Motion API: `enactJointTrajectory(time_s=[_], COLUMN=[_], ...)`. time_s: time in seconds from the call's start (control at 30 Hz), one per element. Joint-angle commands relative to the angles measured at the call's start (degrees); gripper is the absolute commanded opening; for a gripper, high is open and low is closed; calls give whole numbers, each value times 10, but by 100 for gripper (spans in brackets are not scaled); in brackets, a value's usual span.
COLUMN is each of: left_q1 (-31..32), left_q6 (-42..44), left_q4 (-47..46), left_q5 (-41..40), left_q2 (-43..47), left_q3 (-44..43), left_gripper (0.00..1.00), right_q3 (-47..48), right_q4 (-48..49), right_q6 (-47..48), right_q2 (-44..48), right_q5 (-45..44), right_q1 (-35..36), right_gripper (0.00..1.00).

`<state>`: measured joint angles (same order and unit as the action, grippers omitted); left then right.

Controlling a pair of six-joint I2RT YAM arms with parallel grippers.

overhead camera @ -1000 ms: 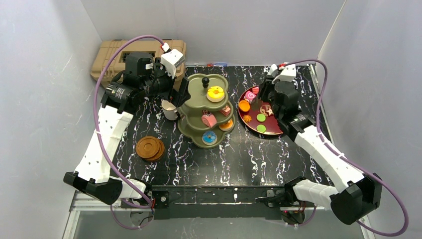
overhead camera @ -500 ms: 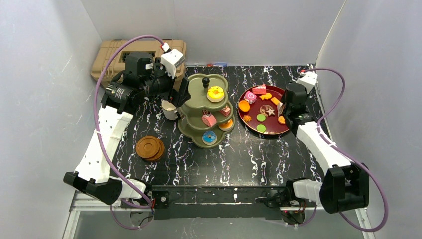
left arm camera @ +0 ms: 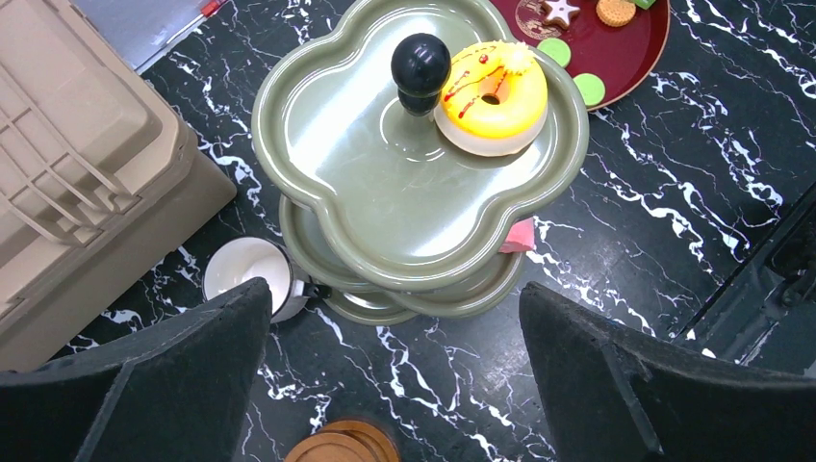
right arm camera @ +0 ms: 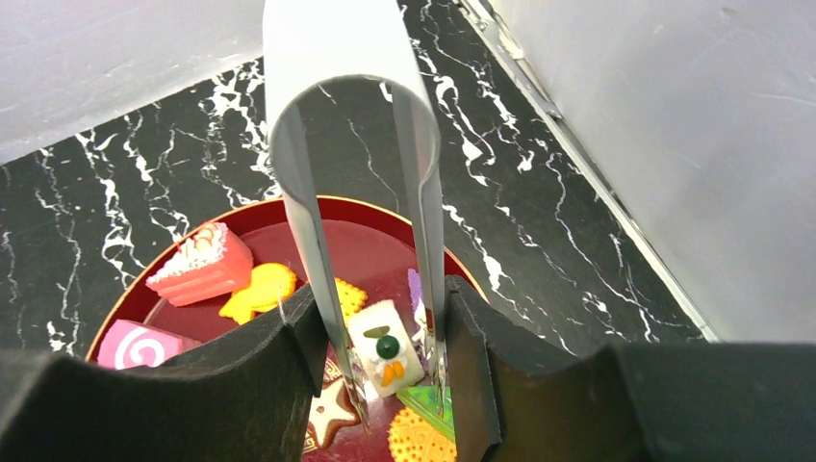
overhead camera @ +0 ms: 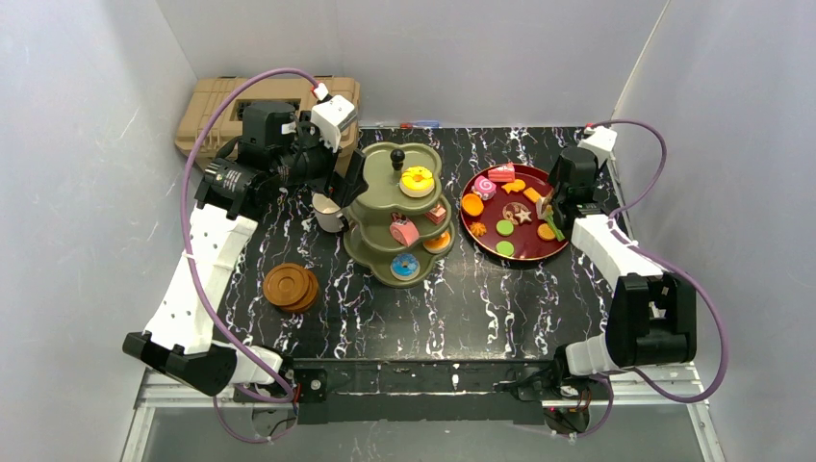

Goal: Serve the afternoon tea
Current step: Pick up the desert from the tray.

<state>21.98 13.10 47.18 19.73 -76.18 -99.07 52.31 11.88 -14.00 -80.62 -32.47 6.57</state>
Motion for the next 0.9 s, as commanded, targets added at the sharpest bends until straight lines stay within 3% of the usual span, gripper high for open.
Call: enactJointTrajectory(time_s=[0.0, 0.3, 0.87], left_q1=[0, 0, 0], left_q6=[9, 13, 14], left_q4=[9, 8, 8], left_q5=[-3, -5, -6], left_q2=[17, 14, 13], left_q3=[-7, -7, -7], left_gripper=[99, 99, 99], right_q3=[41, 56, 50], right_q4=[54, 66, 76], right_q6=[8, 13, 24], right_q2=[-7, -9, -33], right_q5=[30, 47, 76], right_q1=[-3, -8, -27], right_gripper=[52, 48, 56])
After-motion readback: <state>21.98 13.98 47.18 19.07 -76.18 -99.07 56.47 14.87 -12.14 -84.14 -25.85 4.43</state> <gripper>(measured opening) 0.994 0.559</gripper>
